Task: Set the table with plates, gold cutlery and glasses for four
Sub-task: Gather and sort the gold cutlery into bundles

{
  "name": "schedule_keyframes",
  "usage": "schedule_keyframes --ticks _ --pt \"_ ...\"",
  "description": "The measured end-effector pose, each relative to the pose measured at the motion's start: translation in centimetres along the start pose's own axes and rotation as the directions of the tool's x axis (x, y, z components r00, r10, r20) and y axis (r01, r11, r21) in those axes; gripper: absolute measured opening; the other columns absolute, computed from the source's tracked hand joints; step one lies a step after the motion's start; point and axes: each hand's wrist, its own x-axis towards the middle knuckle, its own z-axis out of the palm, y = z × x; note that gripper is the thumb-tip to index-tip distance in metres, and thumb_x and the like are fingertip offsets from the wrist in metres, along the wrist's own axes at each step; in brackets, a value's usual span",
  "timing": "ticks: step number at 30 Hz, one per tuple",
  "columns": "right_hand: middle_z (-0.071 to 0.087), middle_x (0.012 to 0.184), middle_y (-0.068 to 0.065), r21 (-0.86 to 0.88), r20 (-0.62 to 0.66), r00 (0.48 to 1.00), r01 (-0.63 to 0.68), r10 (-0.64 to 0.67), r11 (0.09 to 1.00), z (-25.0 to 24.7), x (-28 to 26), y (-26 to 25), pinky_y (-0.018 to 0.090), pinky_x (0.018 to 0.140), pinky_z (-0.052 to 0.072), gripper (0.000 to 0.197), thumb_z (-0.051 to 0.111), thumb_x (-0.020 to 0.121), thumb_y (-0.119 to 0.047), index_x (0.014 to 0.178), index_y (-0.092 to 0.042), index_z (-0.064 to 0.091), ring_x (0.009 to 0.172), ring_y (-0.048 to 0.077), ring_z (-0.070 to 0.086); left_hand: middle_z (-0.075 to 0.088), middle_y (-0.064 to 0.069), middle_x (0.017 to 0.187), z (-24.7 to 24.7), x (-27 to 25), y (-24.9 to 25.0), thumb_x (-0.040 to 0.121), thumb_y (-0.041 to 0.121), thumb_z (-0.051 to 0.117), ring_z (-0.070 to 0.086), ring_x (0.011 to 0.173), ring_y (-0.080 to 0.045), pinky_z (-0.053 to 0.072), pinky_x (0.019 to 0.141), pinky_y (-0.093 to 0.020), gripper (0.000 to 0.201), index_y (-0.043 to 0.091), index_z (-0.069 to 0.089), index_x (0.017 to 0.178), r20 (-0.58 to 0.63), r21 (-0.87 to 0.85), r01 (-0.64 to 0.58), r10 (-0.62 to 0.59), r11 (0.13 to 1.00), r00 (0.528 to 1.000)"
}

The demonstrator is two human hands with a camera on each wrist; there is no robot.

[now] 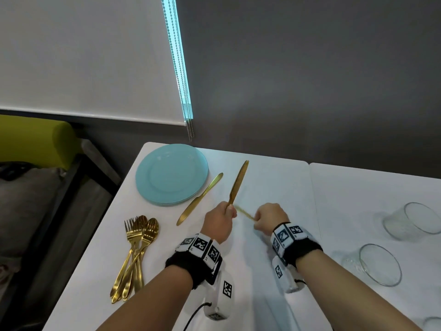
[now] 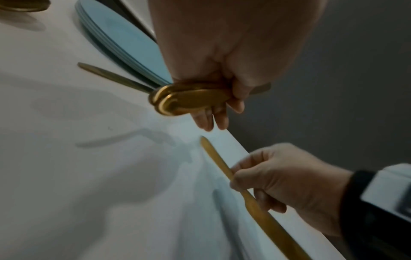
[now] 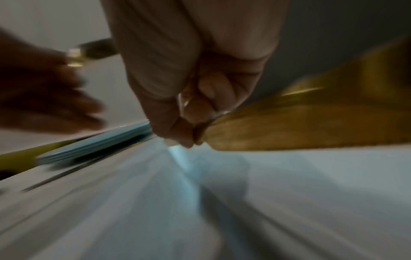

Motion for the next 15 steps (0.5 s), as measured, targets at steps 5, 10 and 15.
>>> schedule_keyframes --ticks 5,10,15 --pt "0.065 0.110 0.005 -0.267 0.065 0.927 0.373 -0.370 0.888 -0.2 -2.0 -4.0 0.031 0.083 0.047 0.029 0.048 0.091 -0.008 0.108 -0.018 0.069 0.103 0.024 0.061 0.065 -0.014 0.110 -1.2 0.5 -0.7 0.101 0.024 0.028 0.058 0.103 -0.030 0.042 0.086 -0.032 0.035 0.007 0.057 0.107 0.009 0.162 0.021 -0.023 0.987 1.000" --pt "0.058 0.096 0.002 -0.314 0.065 0.814 0.566 -0.577 0.763 -0.8 -2.3 -6.5 0.032 0.077 0.048 0.031 0.048 0.090 -0.001 0.104 -0.016 0.071 0.097 0.024 0.061 0.068 -0.013 0.090 -1.6 0.4 -2.5 0.099 0.016 0.029 0.061 0.078 -0.029 0.049 0.078 -0.036 0.022 0.008 0.050 0.098 0.063 0.073 0.121 -0.125 0.990 0.990" --pt "0.068 0.096 0.004 -0.104 -0.250 0.717 0.649 -0.651 0.754 -0.2 -2.2 -7.1 0.029 0.073 0.048 0.018 0.059 0.086 -0.013 0.093 -0.015 0.075 0.088 0.025 0.065 0.056 -0.006 0.073 -2.8 0.6 -3.9 0.100 0.022 0.029 0.059 0.082 -0.040 0.050 0.079 -0.043 0.025 0.009 0.050 0.095 -0.039 -0.019 0.197 -0.197 0.980 0.980"
